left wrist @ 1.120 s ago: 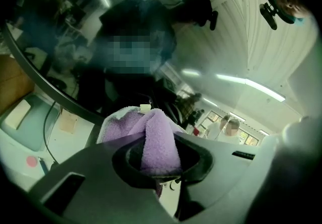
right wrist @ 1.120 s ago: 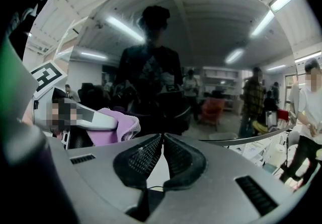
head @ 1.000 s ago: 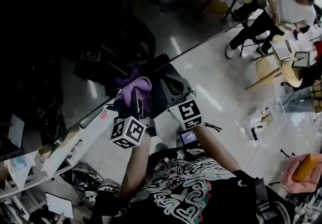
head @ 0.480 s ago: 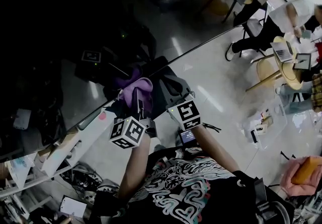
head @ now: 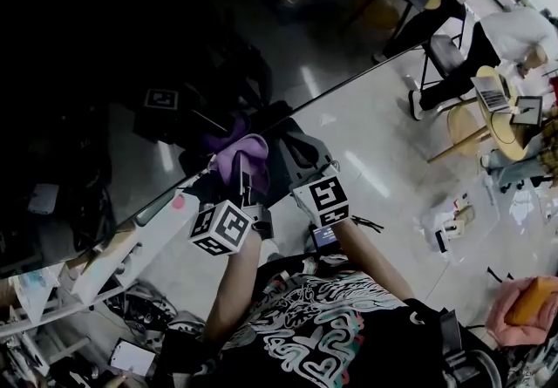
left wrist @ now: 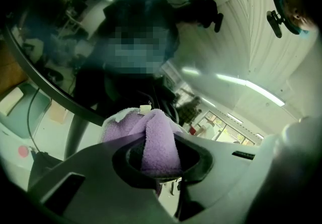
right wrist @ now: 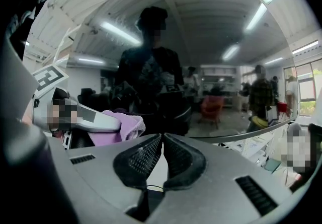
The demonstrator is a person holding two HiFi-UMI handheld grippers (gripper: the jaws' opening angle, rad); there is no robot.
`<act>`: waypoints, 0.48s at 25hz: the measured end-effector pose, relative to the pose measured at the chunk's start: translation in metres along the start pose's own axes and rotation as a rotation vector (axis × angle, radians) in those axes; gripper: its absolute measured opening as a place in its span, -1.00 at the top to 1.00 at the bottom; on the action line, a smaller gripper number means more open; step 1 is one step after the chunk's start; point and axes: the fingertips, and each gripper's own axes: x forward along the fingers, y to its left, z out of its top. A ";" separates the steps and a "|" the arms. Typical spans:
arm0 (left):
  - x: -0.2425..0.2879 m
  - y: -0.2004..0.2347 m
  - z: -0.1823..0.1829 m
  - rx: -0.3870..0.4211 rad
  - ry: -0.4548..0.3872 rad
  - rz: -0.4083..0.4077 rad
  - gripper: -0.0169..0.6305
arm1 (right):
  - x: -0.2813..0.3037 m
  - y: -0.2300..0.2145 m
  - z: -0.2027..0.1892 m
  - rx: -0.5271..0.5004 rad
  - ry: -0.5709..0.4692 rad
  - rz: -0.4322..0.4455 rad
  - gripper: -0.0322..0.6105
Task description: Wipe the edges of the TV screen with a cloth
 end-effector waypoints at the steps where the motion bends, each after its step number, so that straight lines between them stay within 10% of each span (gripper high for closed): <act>1: 0.000 0.000 0.000 -0.002 0.000 -0.001 0.74 | 0.000 0.000 -0.001 0.004 0.001 0.000 0.79; 12: 0.014 -0.010 -0.005 -0.019 0.000 -0.003 0.74 | 0.004 -0.012 0.004 0.002 -0.009 0.027 0.79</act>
